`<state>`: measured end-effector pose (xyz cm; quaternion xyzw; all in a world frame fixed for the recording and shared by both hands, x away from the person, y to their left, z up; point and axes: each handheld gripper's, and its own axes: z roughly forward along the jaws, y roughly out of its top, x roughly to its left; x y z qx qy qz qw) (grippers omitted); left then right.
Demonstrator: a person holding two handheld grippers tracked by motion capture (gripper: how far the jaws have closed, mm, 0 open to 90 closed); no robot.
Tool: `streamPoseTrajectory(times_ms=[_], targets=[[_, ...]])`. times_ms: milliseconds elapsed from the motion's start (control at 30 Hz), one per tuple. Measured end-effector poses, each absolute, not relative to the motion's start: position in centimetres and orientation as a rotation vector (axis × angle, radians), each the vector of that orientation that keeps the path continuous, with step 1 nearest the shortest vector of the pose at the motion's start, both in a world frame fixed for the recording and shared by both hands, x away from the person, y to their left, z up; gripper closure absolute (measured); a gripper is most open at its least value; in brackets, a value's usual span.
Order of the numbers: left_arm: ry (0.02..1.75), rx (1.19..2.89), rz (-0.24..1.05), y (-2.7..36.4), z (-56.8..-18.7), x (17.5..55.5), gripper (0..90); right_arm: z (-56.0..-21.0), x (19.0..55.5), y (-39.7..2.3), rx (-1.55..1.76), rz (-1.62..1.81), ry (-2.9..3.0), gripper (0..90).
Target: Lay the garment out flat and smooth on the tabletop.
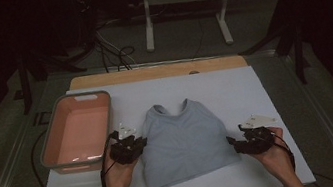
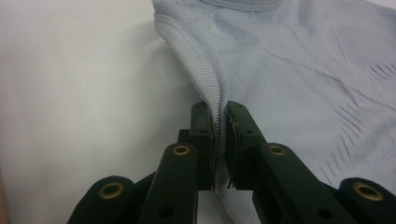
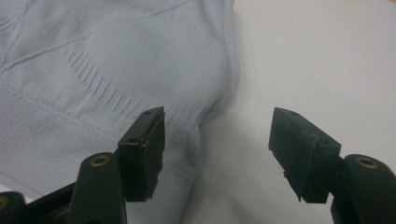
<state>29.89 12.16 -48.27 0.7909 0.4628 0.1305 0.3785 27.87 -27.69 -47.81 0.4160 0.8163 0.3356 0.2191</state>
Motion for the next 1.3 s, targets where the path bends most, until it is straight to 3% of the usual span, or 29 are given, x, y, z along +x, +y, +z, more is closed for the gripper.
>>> streamPoseTrajectory(times_ms=[167, 400, 633, 1300], targets=[[1.171, 2.056, 0.315, 12.3, -48.5, 29.2, 83.1, -48.2, 28.3, -27.1, 1.155, 0.933, 2.284, 40.0], [1.165, 2.085, 0.296, 12.3, -49.0, 28.7, 82.7, -49.0, 29.1, -26.3, 1.15, 0.919, 2.36, 53.5], [1.161, 2.089, 0.295, 11.8, -49.2, 28.7, 82.5, -49.3, 28.9, -25.9, 1.128, 0.897, 2.422, 84.9], [1.057, 2.126, 0.242, 9.2, -49.1, 27.9, 81.9, -47.7, 25.1, -28.3, 1.121, 0.885, 2.448, 87.1]])
